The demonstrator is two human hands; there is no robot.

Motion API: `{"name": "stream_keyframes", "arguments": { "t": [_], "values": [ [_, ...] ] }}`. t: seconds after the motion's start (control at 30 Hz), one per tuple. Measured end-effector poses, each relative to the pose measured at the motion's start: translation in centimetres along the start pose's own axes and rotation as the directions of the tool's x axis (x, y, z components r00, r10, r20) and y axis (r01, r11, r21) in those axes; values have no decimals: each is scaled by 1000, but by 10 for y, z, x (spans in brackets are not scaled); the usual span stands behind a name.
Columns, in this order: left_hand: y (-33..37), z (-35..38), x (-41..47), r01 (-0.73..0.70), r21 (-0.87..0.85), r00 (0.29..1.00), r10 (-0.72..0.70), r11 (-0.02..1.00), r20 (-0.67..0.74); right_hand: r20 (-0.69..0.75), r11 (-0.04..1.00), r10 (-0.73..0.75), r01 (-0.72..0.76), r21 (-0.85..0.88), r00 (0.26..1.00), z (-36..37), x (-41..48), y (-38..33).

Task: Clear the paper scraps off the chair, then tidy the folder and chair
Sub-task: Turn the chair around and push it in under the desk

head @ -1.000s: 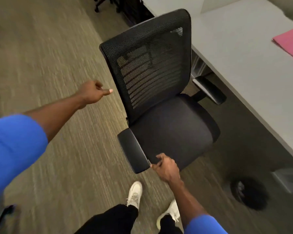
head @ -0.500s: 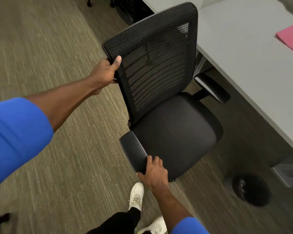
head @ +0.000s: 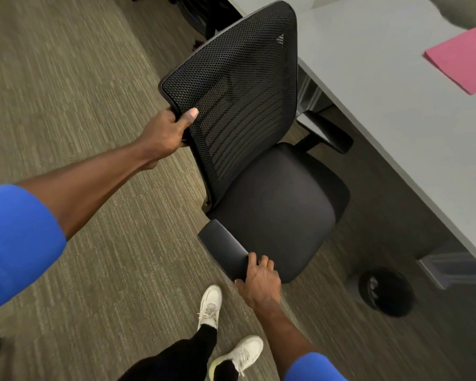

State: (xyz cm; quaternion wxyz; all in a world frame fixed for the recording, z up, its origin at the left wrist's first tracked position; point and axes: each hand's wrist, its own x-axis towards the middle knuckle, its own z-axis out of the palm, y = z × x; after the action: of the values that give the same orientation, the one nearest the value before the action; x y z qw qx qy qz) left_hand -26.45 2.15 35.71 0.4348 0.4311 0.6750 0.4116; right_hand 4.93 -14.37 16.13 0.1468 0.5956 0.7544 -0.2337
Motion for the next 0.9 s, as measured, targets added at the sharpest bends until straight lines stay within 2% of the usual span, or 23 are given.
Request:
{"name": "stream_keyframes", "arguments": {
  "t": [0.37, 0.5, 0.63, 0.77, 0.9],
  "values": [
    [-5, 48, -64, -3, 49, 998, 0, 999, 55, -9, 996, 84, -84, -26, 996, 2, -47, 76],
    [-6, 76, -87, 38, 130, 999, -42, 991, 24, -23, 990, 140, -139, 19, 990, 11, -61, 105],
    [-4, 105, -115, 38, 206, 999, -43, 978, 22, -57, 978, 206, -208, -28, 977, 23, -75, 132],
    [-2, 139, -143, 9, 232, 999, -17, 973, 33, -90, 952, 302, -306, -27, 949, 26, -86, 158],
    [1, 174, -171, -44, 342, 997, 19, 939, 78, -73, 921, 386, -388, -17, 920, 20, -90, 188]
  ]
}}
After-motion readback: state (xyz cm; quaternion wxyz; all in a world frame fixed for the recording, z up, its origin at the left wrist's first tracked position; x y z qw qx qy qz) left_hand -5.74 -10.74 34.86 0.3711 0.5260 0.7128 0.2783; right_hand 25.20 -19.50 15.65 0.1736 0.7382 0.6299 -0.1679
